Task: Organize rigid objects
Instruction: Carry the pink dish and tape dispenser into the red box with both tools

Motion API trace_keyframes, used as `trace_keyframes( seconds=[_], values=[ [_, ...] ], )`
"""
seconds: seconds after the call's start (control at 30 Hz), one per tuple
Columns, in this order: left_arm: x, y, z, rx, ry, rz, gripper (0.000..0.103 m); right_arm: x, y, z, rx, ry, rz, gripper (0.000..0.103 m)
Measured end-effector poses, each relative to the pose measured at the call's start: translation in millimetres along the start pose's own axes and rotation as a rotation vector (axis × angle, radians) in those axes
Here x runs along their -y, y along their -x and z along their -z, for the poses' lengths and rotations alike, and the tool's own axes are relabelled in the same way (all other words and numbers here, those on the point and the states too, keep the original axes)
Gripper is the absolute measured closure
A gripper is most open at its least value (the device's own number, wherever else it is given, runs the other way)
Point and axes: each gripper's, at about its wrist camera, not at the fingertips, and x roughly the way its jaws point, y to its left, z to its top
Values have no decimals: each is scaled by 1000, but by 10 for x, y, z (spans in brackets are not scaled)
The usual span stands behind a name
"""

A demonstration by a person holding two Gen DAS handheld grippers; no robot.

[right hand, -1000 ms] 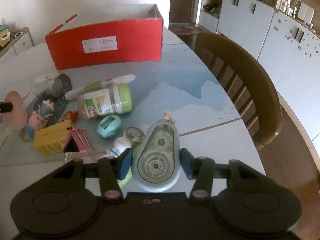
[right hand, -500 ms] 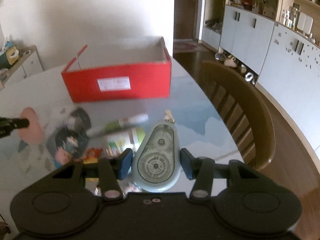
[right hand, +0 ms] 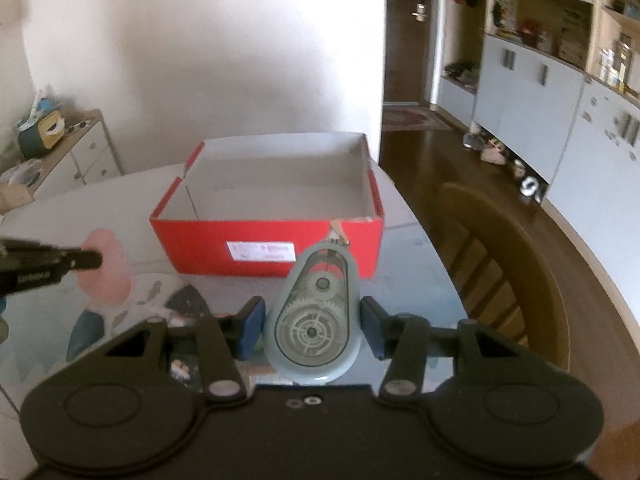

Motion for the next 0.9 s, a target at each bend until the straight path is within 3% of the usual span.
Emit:
trace_keyframes(
  seconds=[0.3, 0.5, 0.9],
  values=[
    [107, -289, -690, 21, -54, -13, 99, 11, -392, -540, 7, 72, -39, 52],
    [167, -657, -1057, -8, -70, -28, 99, -11, -781, -820, 5, 118, -61, 52],
    [214, -1706, -1362, -129, -66, -57, 99, -55, -1801, -966, -120, 185, -65, 52]
  ],
)
